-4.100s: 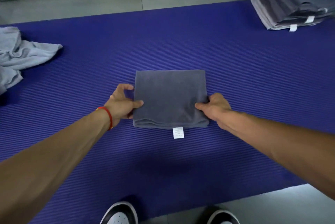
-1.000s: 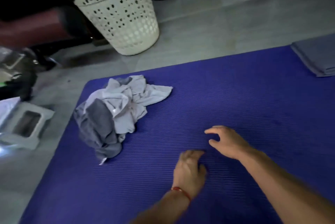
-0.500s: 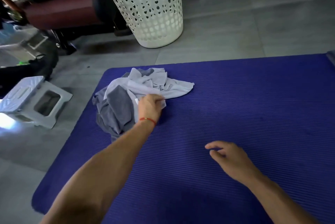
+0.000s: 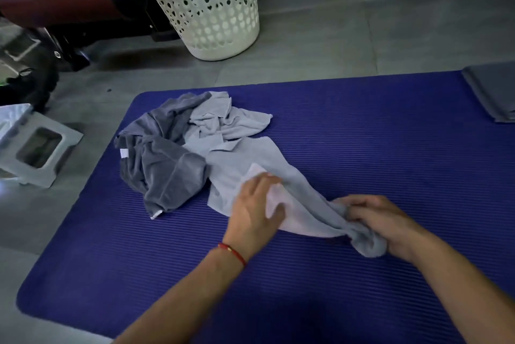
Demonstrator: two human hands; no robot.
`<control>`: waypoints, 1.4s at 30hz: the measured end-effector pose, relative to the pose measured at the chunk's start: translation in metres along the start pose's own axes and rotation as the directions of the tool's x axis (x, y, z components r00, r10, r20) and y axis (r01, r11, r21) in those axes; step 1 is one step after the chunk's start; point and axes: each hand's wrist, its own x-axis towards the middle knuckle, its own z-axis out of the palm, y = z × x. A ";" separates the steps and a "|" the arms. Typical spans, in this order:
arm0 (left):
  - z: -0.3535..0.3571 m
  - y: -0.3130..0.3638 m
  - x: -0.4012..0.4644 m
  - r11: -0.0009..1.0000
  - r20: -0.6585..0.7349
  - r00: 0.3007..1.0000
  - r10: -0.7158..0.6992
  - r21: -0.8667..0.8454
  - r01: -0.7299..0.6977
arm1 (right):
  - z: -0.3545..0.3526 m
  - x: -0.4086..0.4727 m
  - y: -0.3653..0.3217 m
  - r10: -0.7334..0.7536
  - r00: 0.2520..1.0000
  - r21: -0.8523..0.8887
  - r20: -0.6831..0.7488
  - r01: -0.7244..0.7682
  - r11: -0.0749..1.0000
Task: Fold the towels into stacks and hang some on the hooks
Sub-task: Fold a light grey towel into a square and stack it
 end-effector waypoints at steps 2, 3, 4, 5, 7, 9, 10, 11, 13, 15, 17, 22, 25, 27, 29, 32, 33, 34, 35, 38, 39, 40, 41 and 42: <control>0.004 -0.030 0.013 0.954 0.144 0.981 -0.128 0.288 0.082 | -0.023 -0.008 0.008 -0.048 0.985 -0.151 -0.169 0.023 0.988; 0.009 -0.039 0.017 0.920 0.224 0.958 -0.178 0.383 0.081 | -0.035 -0.013 0.013 -0.077 0.965 -0.220 -0.250 0.021 0.975; 0.016 -0.046 0.020 0.903 0.294 0.932 -0.210 0.424 0.070 | -0.047 -0.019 0.017 -0.085 0.939 -0.253 -0.334 -0.003 0.967; 0.025 -0.047 0.022 0.902 0.354 0.907 -0.228 0.426 0.060 | -0.059 -0.024 0.022 -0.074 0.906 -0.251 -0.417 -0.037 0.967; 0.047 -0.041 0.023 0.927 0.410 0.889 -0.205 0.373 0.042 | -0.080 -0.032 0.038 -0.025 0.844 -0.295 -0.535 -0.159 0.942; 0.069 -0.024 0.020 0.955 0.335 0.931 -0.146 0.294 0.044 | -0.095 -0.041 0.045 -0.017 0.858 -0.513 -0.514 -0.291 0.808; 0.078 -0.011 0.017 0.967 0.283 0.951 -0.122 0.250 0.050 | -0.097 -0.042 0.050 -0.039 0.862 -0.572 -0.505 -0.300 0.763; 0.086 0.004 0.013 0.977 0.247 0.965 -0.088 0.209 0.035 | -0.096 -0.042 0.054 -0.060 0.869 -0.599 -0.492 -0.287 0.748; 0.097 0.038 0.006 0.989 0.195 0.978 0.072 0.112 -0.095 | -0.088 -0.038 0.056 -0.200 0.857 -0.699 -0.475 -0.230 0.677; 0.099 0.073 -0.004 0.950 0.161 0.937 0.309 -0.091 -0.297 | -0.075 -0.032 0.053 -0.411 0.870 -0.765 -0.273 0.063 0.641; 0.096 0.097 -0.018 0.867 0.178 0.873 0.454 -0.315 -0.386 | -0.063 -0.029 0.043 -0.457 0.887 -0.594 -0.069 0.332 0.733; 0.085 0.059 -0.045 0.969 0.078 0.987 0.142 -0.212 -0.123 | -0.068 -0.029 0.039 -0.155 0.976 -0.796 0.150 0.212 0.567; 0.085 0.009 -0.035 0.975 0.031 0.976 -0.215 0.058 0.213 | -0.063 -0.041 0.017 0.040 0.983 -0.836 0.181 0.133 0.533; 0.083 -0.011 -0.026 0.927 0.137 0.917 -0.376 0.062 0.370 | -0.055 -0.040 0.005 0.052 0.990 -0.898 0.130 0.095 0.429; 0.083 -0.022 -0.015 0.913 0.204 0.890 -0.408 0.092 0.397 | -0.043 -0.028 0.000 -0.209 0.978 -0.963 0.020 0.076 0.260; 0.077 -0.018 -0.008 0.907 0.257 0.873 -0.414 0.037 0.419 | -0.020 0.001 0.002 -0.414 0.910 -0.918 -0.032 0.137 0.371; 0.077 -0.015 -0.009 0.906 0.264 0.878 -0.400 -0.031 0.422 | -0.012 0.012 0.003 -0.371 0.928 -0.880 -0.008 0.170 0.443; 0.074 -0.010 -0.009 0.903 0.277 0.883 -0.378 -0.099 0.417 | -0.005 0.023 0.007 -0.359 0.933 -0.858 0.004 0.188 0.478; 0.071 -0.006 -0.011 0.900 0.286 0.893 -0.348 -0.163 0.403 | 0.001 0.033 0.009 -0.357 0.934 -0.860 0.006 0.188 0.475; 0.055 0.004 -0.015 0.877 0.258 0.920 -0.295 -0.309 0.367 | 0.006 0.051 0.005 -0.424 0.905 -0.899 -0.008 0.179 0.399; 0.048 0.005 -0.013 0.863 0.238 0.925 -0.296 -0.348 0.365 | 0.001 0.050 -0.004 -0.437 0.898 -0.875 -0.047 0.174 0.452; 0.040 0.007 -0.010 0.849 0.220 0.929 -0.298 -0.383 0.363 | -0.010 0.047 -0.016 -0.460 0.882 -0.832 -0.105 0.176 0.526; 0.032 0.011 -0.006 0.835 0.202 0.932 -0.301 -0.415 0.360 | -0.022 0.042 -0.032 -0.496 0.853 -0.780 -0.161 0.198 0.593; 0.024 0.017 0.000 0.828 0.183 0.938 -0.295 -0.441 0.346 | -0.037 0.034 -0.051 -0.528 0.825 -0.736 -0.200 0.229 0.637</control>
